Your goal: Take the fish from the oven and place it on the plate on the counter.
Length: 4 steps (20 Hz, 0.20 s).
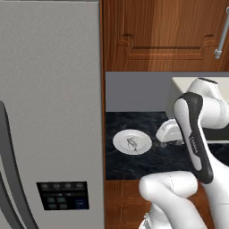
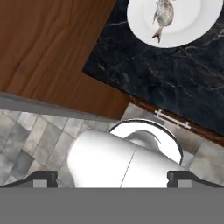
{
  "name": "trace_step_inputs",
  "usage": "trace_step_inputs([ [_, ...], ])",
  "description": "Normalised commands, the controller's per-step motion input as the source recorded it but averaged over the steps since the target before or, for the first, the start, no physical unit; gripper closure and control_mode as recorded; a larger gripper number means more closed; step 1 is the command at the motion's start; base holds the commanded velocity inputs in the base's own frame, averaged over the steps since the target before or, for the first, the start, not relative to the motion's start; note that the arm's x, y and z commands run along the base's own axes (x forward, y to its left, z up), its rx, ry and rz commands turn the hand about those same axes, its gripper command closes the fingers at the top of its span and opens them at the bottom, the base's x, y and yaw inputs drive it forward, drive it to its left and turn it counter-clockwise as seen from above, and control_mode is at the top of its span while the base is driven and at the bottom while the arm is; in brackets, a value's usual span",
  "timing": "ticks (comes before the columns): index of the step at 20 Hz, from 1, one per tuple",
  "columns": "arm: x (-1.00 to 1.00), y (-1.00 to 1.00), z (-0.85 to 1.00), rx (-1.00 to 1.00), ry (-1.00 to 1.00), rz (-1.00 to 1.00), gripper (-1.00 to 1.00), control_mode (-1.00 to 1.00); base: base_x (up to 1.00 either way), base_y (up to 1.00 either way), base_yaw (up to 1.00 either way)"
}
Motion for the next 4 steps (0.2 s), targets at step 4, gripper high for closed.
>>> trace_step_inputs([
  [4,-0.74,-0.03,0.59,0.00,-0.07,0.00,-1.00,-1.00,0.00,0.00,0.00],
])
